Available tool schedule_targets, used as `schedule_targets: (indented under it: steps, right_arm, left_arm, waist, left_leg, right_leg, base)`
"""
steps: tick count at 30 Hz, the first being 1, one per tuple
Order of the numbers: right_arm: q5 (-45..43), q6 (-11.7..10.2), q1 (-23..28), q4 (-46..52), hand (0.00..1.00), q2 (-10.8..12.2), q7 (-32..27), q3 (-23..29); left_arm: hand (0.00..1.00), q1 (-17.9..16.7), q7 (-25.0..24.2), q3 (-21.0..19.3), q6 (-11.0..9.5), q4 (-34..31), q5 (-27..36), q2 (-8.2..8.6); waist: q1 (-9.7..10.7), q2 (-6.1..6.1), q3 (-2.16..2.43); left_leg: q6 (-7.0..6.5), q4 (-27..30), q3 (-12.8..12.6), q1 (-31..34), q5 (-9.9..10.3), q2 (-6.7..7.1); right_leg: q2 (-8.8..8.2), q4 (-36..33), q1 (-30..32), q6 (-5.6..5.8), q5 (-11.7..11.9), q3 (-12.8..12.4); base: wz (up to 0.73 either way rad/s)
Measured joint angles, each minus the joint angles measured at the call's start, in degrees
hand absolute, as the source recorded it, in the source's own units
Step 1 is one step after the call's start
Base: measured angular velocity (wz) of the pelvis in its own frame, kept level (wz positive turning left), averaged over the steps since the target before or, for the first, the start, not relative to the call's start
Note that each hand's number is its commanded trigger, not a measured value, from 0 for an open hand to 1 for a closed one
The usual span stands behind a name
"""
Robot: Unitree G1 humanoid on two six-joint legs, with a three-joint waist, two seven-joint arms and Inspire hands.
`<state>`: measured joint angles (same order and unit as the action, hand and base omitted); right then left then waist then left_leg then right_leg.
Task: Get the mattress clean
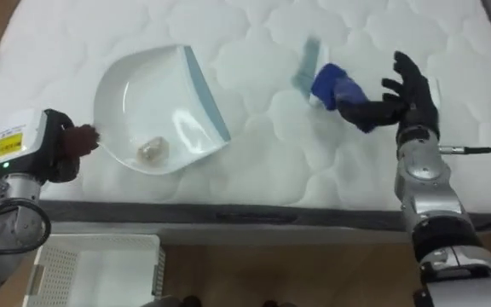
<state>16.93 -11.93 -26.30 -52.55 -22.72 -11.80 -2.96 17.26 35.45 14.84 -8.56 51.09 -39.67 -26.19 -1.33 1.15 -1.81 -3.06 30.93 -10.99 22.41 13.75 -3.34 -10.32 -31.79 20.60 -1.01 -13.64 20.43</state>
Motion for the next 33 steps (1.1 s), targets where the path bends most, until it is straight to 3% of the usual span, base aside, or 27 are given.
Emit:
schedule_targets:
  steps: [3,8,12,14,18,22,23,24,26,27,28,30,31,33]
  right_arm:
    - [0.8,0.0,2.4,2.8,0.00,-0.1,-1.1,0.0]
    - [2.5,0.0,5.3,5.9,0.00,0.0,-3.2,0.2]
    - [5.3,-0.5,6.7,9.0,0.00,0.2,-4.5,-0.3]
    - [5.1,-0.6,8.3,11.0,0.00,0.3,-4.6,-0.2]
    - [5.4,-0.6,8.6,11.4,0.00,0.3,-7.0,-0.6]
    - [5.3,-0.6,9.6,12.3,0.00,0.2,-9.6,0.3]
    - [5.3,-0.7,9.8,12.7,0.00,0.2,-10.1,0.4]
    - [5.3,-0.8,10.0,13.1,0.00,0.2,-10.6,0.4]
    - [5.2,-1.1,10.9,15.6,0.00,0.2,-10.9,0.4]
    - [5.2,-1.3,11.0,16.8,0.00,0.3,-10.5,0.3]
    - [5.1,-1.5,11.0,17.4,0.00,0.3,-10.3,0.3]
    - [4.8,-2.3,12.0,19.4,0.00,0.2,-10.1,0.2]
    - [4.8,-2.4,12.4,20.3,0.00,0.3,-10.1,0.2]
    - [2.9,-2.5,13.2,22.4,0.00,0.6,-9.9,0.4]
  left_arm:
    - [1.00,-1.5,0.0,-1.6,-0.2,-1.3,0.0,0.01]
    - [1.00,-5.6,0.4,-5.1,-0.4,-5.1,0.2,0.64]
    - [1.00,-8.1,0.5,-7.3,-0.6,-7.7,0.3,1.72]
    - [1.00,-10.4,0.8,-8.7,-0.9,-10.1,0.2,2.53]
    - [1.00,-11.1,1.5,-9.1,-1.1,-10.5,0.2,3.62]
    - [1.00,-11.5,1.5,-9.2,-1.2,-11.1,0.5,3.73]
    - [1.00,-12.1,1.5,-9.2,-1.2,-11.5,0.8,3.82]
    - [1.00,-12.2,1.4,-9.3,-1.1,-11.4,0.8,4.04]
    - [1.00,-12.1,1.4,-9.5,-1.2,-11.6,0.8,4.17]
    - [1.00,-12.1,1.3,-9.9,-1.2,-11.7,0.8,4.25]
    - [1.00,-12.1,1.2,-10.2,-1.3,-11.7,0.8,4.26]
    - [1.00,-12.1,1.1,-10.8,-1.9,-11.8,1.5,4.34]
    - [1.00,-12.1,1.0,-11.0,-2.2,-11.9,1.7,4.34]
    - [1.00,-12.6,-0.2,-12.5,-2.6,-12.8,1.9,4.86]
  waist:
    - [-0.1,-0.37,0.35]
    - [-0.2,-0.40,0.47]
    - [-2.0,-0.21,0.71]
    - [-3.0,-0.17,1.29]
    - [-4.7,-0.24,1.33]
    - [-4.8,-0.45,1.33]
    - [-3.9,-0.45,1.33]
    - [-3.3,-0.60,1.36]
    - [-2.9,-0.61,1.42]
    - [-3.7,-0.88,1.47]
    - [-3.7,-0.99,1.45]
    - [-3.6,-1.18,1.53]
    - [-3.6,-1.22,1.50]
    - [-3.7,-0.86,1.71]
  left_leg:
    - [0.08,-1.5,-0.4,-1.3,-0.1,0.22]
    - [0.72,-4.9,0.3,-5.3,-0.6,0.54]
    - [1.06,-5.3,0.4,-7.2,-0.8,0.21]
    - [1.14,-5.4,0.4,-7.6,-0.9,0.08]
    - [1.18,-4.7,0.6,-7.8,-0.9,-0.28]
    - [1.26,-3.9,3.1,-6.8,-1.0,0.66]
    - [0.80,-3.7,1.5,-6.9,-1.3,0.64]
    - [-0.14,-3.8,-3.5,-6.8,-1.8,-0.37]
    - [-1.00,-3.5,-9.4,-7.1,-2.1,-1.61]
    - [-1.31,-2.5,-10.3,-7.0,-1.8,-2.01]
    - [-1.29,-1.9,-10.4,-7.0,-1.5,-2.09]
    - [-0.98,2.3,-10.9,-7.1,1.5,-3.60]
    - [-1.47,2.5,-10.8,-7.0,1.8,-3.55]
    - [-1.91,2.0,-9.0,-7.0,2.2,-1.53]
  right_leg:
    - [-0.08,0.8,-0.8,0.10,0.1,0.1]
    - [0.69,4.1,-5.2,0.39,0.0,1.0]
    - [1.40,5.5,-7.5,0.47,0.0,0.9]
    - [1.63,6.1,-8.2,0.47,0.0,1.2]
    - [1.56,6.0,-9.8,0.42,-0.1,3.5]
    - [0.65,5.5,-13.1,0.54,-1.9,10.0]
    - [-0.56,5.0,-14.4,0.94,-3.2,12.3]
    - [-1.85,4.6,-15.8,1.37,-4.4,15.3]
    - [-3.71,2.9,-16.7,1.57,-5.9,19.0]
    - [-4.54,2.0,-17.3,1.18,-6.7,20.7]
    - [-4.93,1.6,-17.9,1.22,-7.1,21.7]
    - [-6.16,-0.9,-20.2,2.23,-9.1,25.0]
    - [-6.39,-1.5,-20.9,2.55,-9.5,25.4]
    - [-7.20,-2.3,-22.0,4.29,-9.5,25.8]
  base:
    - [-0.03]
    - [0.06]
    - [0.01]
    - [0.03]
    - [0.24]
    - [0.87]
    - [1.52]
    - [1.35]
    - [1.04]
    - [0.68]
    - [0.56]
    - [0.66]
    - [0.52]
    - [0.44]
